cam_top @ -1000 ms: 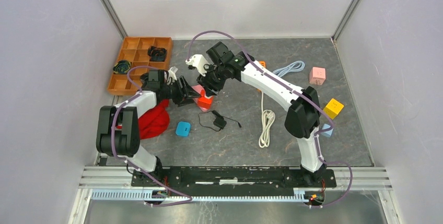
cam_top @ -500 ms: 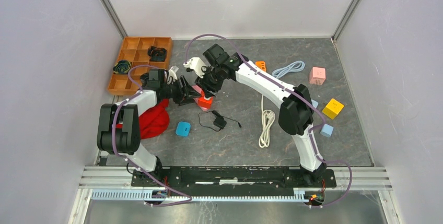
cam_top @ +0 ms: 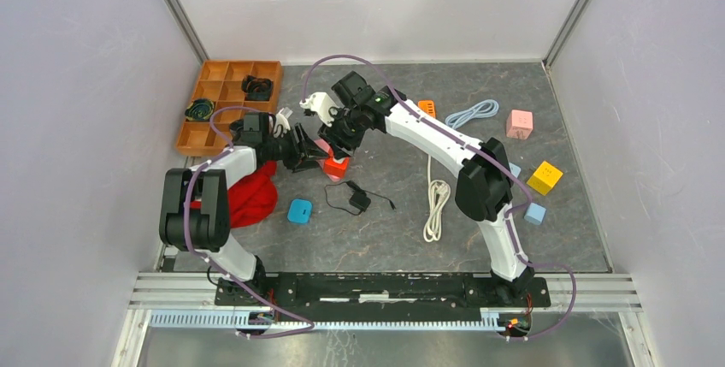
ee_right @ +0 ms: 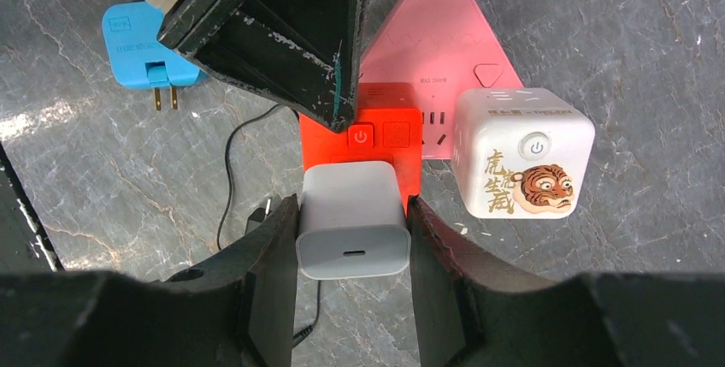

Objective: Insert the plug
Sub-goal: Insert the plug into the socket.

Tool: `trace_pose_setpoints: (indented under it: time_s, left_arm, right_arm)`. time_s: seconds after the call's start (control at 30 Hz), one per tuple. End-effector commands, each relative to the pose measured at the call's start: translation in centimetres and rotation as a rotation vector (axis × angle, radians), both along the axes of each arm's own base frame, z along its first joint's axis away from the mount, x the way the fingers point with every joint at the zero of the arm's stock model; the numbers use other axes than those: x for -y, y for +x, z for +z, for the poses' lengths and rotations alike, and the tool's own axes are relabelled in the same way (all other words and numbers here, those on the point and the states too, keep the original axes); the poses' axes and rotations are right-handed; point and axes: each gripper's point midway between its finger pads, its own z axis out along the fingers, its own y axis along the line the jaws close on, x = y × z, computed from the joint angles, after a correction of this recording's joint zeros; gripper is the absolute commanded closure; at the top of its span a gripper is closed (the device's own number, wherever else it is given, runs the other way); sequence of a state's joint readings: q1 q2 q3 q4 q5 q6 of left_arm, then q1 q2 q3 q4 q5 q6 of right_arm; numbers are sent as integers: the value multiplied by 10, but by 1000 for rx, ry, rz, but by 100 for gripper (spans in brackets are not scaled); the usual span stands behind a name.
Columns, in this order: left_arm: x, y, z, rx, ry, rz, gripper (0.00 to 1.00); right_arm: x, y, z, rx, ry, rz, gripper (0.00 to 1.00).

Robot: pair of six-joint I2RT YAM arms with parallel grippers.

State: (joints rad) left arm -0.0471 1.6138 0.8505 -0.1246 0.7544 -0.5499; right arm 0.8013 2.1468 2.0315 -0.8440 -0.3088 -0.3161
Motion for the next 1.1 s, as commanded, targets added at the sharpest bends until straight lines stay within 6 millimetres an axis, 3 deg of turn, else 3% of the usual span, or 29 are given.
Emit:
trace_pose_setpoints:
  time_s: [0.0,0.33,0.8,1.07]
  left_arm:
    - [-5,4,-14,16,57,-14,40]
    - [-4,3,-16,7,54,-17,40]
    - [-6,2,-19,-3,70,-28,40]
    - [-7,1,-24,-14,80,-24,39]
  right_arm:
    - [-19,21,1,59,69,-33,79]
    - [-16,19,-4,75,75,-36,82]
    - [-7,17,24,231,104,87,82]
    - [0,21,7,177,87,100,82]
